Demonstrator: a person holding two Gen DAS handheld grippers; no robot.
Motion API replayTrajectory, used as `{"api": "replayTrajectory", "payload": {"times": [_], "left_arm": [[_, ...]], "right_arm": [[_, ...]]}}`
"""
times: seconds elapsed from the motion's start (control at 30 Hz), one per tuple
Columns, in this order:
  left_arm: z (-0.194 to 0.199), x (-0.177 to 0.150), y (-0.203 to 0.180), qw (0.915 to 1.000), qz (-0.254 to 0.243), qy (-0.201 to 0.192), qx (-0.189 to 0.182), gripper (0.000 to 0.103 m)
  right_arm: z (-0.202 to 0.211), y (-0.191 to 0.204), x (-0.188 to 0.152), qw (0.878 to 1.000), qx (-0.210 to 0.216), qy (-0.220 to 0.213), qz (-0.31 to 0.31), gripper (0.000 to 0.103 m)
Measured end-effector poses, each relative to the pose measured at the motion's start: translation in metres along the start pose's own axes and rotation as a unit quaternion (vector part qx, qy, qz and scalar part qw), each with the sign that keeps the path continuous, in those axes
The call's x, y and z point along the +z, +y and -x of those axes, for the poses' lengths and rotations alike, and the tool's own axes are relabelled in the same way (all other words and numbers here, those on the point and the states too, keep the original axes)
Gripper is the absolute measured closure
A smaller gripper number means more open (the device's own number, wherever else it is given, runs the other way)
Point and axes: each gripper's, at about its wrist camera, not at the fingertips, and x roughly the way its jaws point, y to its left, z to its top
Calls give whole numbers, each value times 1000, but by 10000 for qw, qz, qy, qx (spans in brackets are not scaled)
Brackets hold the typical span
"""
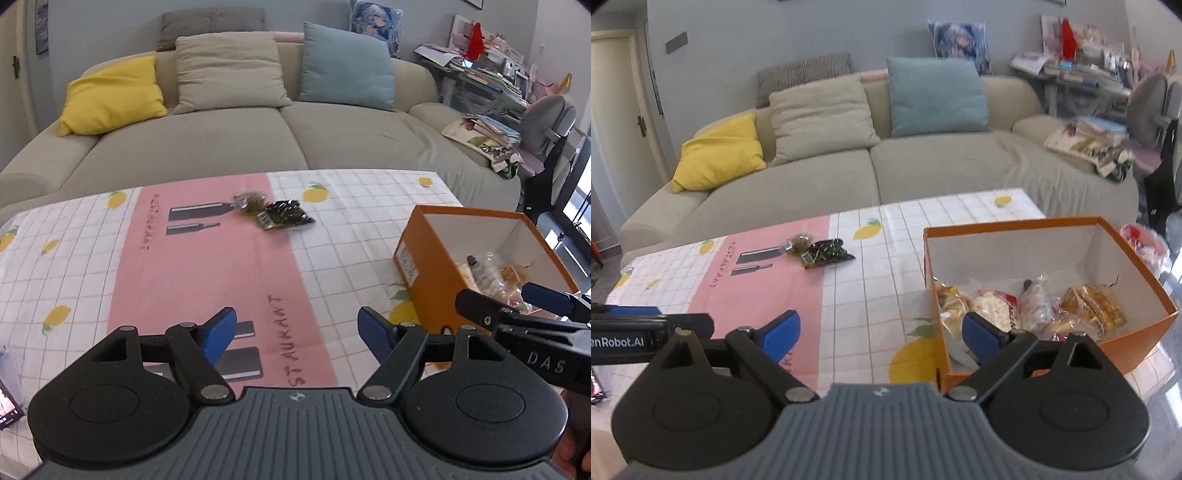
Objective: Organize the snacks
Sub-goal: 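Withdraw both tools from the box back toward the remaining packets, then grasp the small nut packet with the left gripper while the right grasps the black foil bag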
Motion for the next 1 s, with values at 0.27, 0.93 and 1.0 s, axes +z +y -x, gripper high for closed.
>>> {"api": "replayTrajectory", "payload": {"times": [0.27,0.93,1.0], "left_arm": [[-19,-7,26,9995,310,55,99,16],[-131,44,76,9999,87,73,-117,18],[-144,48,81,9998,82,54,-178,18]], "right_arm": [[-25,30,-9,9984,178,84,537,11],[-176,51,43,9893,367,396,1355,13],[-191,50,48,9903,377,369,1286,13]]}}
